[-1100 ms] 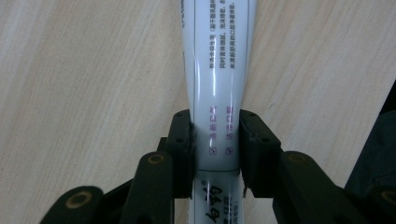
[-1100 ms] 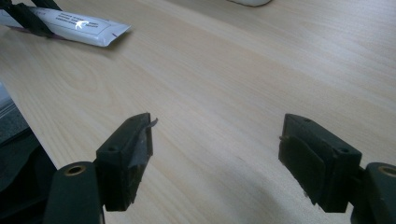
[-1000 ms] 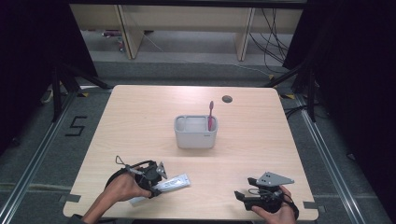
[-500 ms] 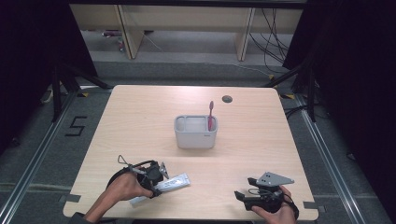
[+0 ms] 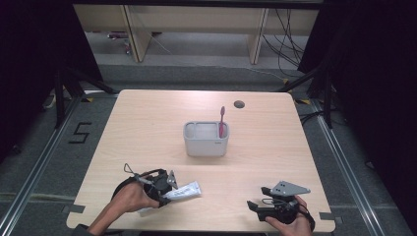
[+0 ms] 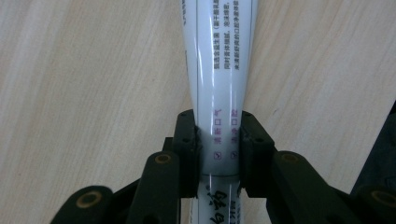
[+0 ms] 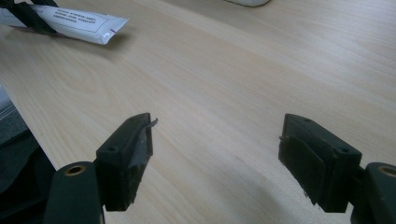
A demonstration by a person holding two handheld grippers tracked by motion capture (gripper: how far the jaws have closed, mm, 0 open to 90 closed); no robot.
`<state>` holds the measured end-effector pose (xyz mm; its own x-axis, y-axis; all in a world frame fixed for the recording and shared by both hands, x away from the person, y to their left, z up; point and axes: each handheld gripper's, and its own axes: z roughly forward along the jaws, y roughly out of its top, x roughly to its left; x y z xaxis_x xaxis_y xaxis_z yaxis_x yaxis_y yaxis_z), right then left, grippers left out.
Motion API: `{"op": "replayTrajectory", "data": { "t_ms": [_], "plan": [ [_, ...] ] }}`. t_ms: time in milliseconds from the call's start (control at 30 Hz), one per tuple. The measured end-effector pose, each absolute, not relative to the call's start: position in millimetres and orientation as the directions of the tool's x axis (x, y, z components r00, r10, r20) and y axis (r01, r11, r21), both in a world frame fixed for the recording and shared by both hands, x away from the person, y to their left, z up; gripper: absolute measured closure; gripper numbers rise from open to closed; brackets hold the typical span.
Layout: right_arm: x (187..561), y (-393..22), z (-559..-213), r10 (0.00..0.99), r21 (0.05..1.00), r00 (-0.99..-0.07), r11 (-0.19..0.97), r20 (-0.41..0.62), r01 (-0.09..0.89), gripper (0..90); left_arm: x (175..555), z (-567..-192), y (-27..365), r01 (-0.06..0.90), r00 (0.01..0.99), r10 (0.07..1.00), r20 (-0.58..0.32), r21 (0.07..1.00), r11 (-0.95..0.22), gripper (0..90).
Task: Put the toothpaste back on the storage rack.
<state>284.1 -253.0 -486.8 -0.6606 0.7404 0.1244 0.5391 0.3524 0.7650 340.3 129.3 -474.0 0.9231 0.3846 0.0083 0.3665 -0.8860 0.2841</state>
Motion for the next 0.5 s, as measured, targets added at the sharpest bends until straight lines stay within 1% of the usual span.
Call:
{"op": "replayTrajectory", "data": {
  "t_ms": [100,133,167,233,300,400,433,467,500],
  "plan": [
    [284,-253,-487,0.741,0.765,-0.66,0.352,0.125,0.539,26.4,342,-470,133,0.358,0.925,0.379,0.006,0.314,-0.879,71.9],
    [284,-253,-487,0.742,0.763,-0.658,0.352,0.125,0.542,26.4,343,-469,134,0.34,0.929,0.368,0.026,0.326,-0.882,71.9],
    [284,-254,-486,0.744,0.762,-0.658,0.356,0.12,0.541,26.4,342,-468,135,0.363,0.92,0.391,0.016,0.336,-0.869,72.0],
    [284,-253,-487,0.745,0.761,-0.652,0.338,0.144,0.554,26.4,345,-465,138,0.343,0.923,0.382,0.04,0.363,-0.866,72.0],
    [286,-255,-487,0.72,0.756,-0.674,0.348,0.164,0.555,26.4,347,-461,140,0.344,0.919,0.391,0.047,0.39,-0.854,72.1],
    [286,-255,-487,0.721,0.754,-0.673,0.345,0.169,0.559,26.4,347,-456,143,0.362,0.904,0.426,0.042,0.455,-0.813,72.1],
    [285,-254,-487,0.723,0.751,-0.668,0.341,0.175,0.566,26.4,347,-454,144,0.367,0.899,0.437,0.04,0.476,-0.799,72.1],
    [285,-255,-486,0.731,0.753,-0.665,0.349,0.154,0.558,26.4,348,-452,145,0.369,0.896,0.442,0.037,0.49,-0.79,72.1],
    [283,-253,-487,0.745,0.755,-0.645,0.323,0.169,0.571,26.4,349,-450,146,0.371,0.891,0.452,0.036,0.514,-0.773,72.1]
  ]
}}
